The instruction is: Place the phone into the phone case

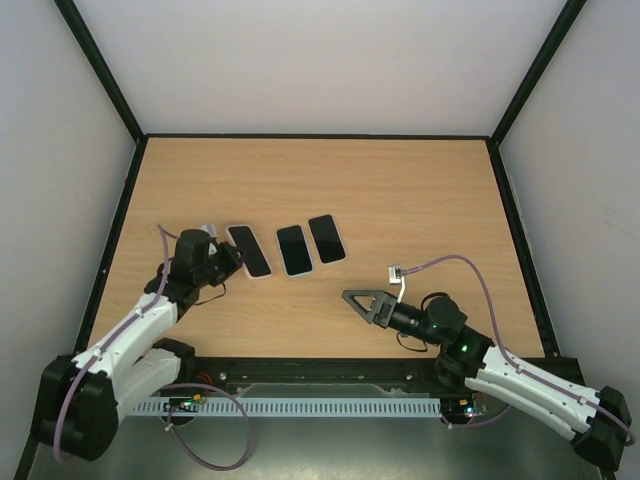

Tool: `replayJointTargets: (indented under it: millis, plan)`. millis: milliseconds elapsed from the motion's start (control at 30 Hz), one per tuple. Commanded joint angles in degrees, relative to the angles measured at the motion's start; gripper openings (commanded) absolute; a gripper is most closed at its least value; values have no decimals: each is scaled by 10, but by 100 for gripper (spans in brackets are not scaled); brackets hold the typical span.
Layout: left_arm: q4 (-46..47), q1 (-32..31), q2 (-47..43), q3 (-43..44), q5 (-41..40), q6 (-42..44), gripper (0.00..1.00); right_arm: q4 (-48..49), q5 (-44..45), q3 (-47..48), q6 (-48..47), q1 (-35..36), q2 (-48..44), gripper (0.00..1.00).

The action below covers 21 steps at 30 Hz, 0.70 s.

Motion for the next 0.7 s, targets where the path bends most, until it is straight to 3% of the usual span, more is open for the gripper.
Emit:
replayJointTargets:
  millis: [0,200,367,667]
  plan:
    - [52,23,41,10,67,24,2,-15,6,7,-15,4,11,98]
    - [124,31,139,3,120,38,2,-15,8,12,-21,4,23,98]
    - [125,36,202,7,107,50,4,-14,7,13,-19,4,26,98]
    - [80,39,223,17,55,60,29,-23,13,20,-25,3,29,98]
